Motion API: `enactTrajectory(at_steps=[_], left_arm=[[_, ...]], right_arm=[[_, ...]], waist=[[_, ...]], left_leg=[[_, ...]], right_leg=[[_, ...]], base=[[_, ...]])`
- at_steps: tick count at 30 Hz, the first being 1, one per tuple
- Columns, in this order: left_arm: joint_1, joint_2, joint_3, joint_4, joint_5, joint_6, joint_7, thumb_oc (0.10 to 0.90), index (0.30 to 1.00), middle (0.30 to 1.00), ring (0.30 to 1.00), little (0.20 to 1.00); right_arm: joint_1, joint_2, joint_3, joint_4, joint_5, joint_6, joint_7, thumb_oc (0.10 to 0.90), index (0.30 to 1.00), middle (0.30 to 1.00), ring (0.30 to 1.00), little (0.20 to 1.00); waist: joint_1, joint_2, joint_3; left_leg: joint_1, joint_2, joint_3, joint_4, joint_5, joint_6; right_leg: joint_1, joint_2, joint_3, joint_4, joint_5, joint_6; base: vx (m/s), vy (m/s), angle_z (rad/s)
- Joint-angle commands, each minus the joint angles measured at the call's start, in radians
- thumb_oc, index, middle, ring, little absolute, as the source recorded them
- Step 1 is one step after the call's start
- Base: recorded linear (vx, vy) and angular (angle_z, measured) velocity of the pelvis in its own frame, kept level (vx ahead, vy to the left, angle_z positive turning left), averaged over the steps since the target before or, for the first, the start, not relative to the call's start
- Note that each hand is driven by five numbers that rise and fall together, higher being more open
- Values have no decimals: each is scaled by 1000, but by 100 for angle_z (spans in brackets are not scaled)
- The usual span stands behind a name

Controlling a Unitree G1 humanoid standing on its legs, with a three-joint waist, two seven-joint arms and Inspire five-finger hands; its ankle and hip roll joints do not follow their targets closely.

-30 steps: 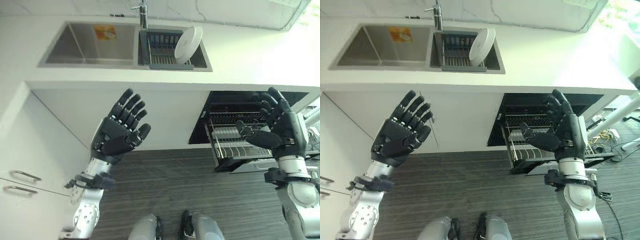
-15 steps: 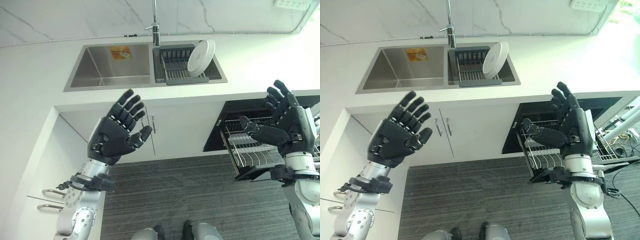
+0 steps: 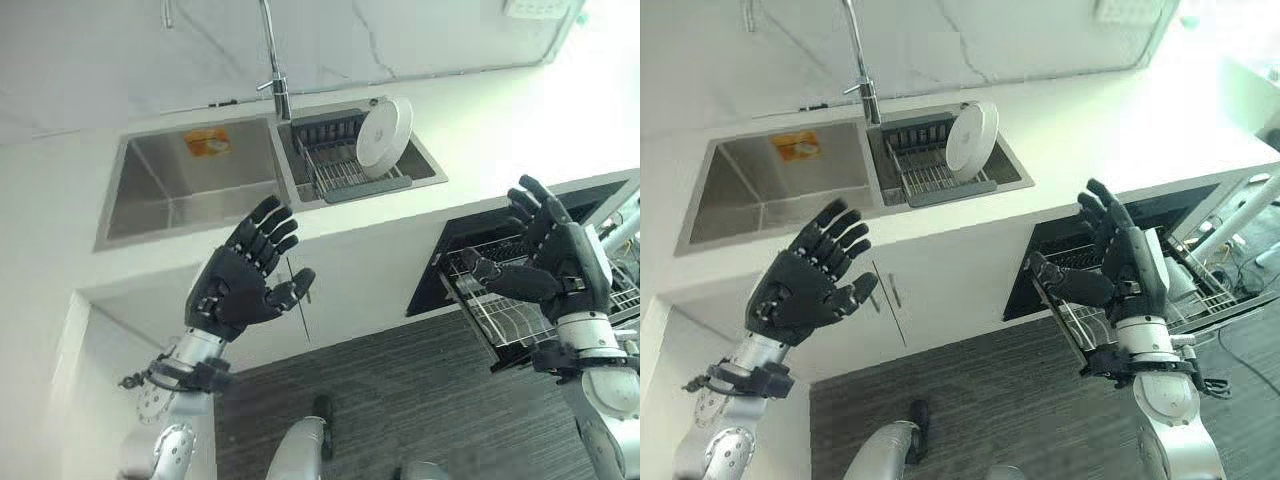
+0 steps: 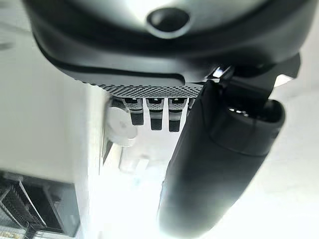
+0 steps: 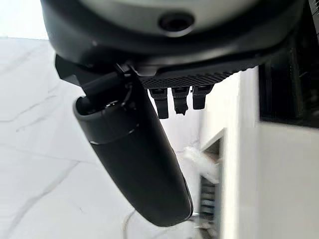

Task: Place the dishes in the dishwasher.

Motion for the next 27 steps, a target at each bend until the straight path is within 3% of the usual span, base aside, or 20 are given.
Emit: enactTrajectory(at_steps=[1, 8, 11, 12, 13, 16, 19, 23, 25, 27], left_arm=[[-90, 43, -8, -161, 43, -128, -16, 800, 900, 900, 900, 900], [-153, 64, -45, -175, 82, -120, -82, 800, 900, 900, 900, 900], [-149, 75, -43, -195, 88, -121, -109, 800, 900, 900, 900, 900], [-152, 78, -50, -200, 83, -116, -118, 800, 900, 900, 900, 900], [-152, 75, -53, -205, 85, -114, -124, 800, 900, 900, 900, 900], [-157, 81, -60, -216, 118, -120, -110, 800, 900, 900, 900, 900], [-172, 104, -65, -212, 115, -115, -82, 800, 900, 900, 900, 900], [-198, 114, -84, -193, 142, -111, -42, 800, 900, 900, 900, 900], [-205, 115, -89, -188, 156, -104, -27, 800, 900, 900, 900, 900], [-180, 123, -61, -186, 150, -103, -30, 800, 900, 900, 900, 900]], right_arm=[[-107, -7, -62, -64, 32, -123, -8, 800, 900, 900, 900, 900], [-141, 41, -53, -54, 34, -145, -53, 800, 900, 900, 900, 900], [-152, 57, -45, -62, 29, -126, -44, 800, 900, 900, 900, 900], [-162, 68, -29, -63, 16, -119, -47, 800, 900, 900, 900, 900], [-166, 73, -21, -66, 16, -119, -45, 800, 900, 900, 900, 900], [-179, 83, -8, -56, 31, -134, -26, 800, 900, 900, 900, 900], [-183, 71, -6, -42, 56, -149, -8, 800, 900, 900, 900, 900], [-203, 66, 0, -40, 86, -171, 25, 800, 900, 900, 900, 900], [-207, 62, 5, -45, 92, -178, 42, 800, 900, 900, 900, 900], [-213, 42, 11, -49, 119, -199, 105, 800, 900, 900, 900, 900]], waist=[[19, -23, -84], [31, -46, -98], [38, -43, -103], [36, -36, -105], [33, -31, -101], [37, -26, -93], [38, -33, -80], [15, -49, -63], [9, -52, -57], [13, -65, -47]], left_leg=[[60, 33, -79, -43, -80, -4], [87, 2, -83, -43, -115, 37], [96, -12, -92, -43, -126, 57], [106, -20, -109, -43, -133, 68], [113, -21, -119, -43, -135, 71], [120, -18, -128, -43, -136, 69], [126, -13, -108, -43, -144, 60], [154, 13, -69, -43, -181, 51], [168, 22, -66, -43, -191, 50], [190, 65, -43, -43, -209, 47]], right_leg=[[3, 73, -157, -50, 41, 16], [0, 25, -231, -50, 121, 53], [8, 23, -253, -50, 180, 70], [14, 39, -249, -50, 245, 77], [1, 46, -247, -27, 265, 77], [-36, 27, -263, -50, 261, 63], [-98, -25, -253, -50, 198, 58], [-271, -135, -181, -50, 293, 108], [-333, -155, -153, -50, 312, 120], [-353, -163, -155, -50, 307, 125]], base=[[257, 173, -25], [125, 100, 2], [149, 150, 2], [173, 170, 5], [151, 141, 1], [64, 18, -10], [33, -106, -32], [83, -251, -15], [196, -447, 12], [319, -759, 26]])
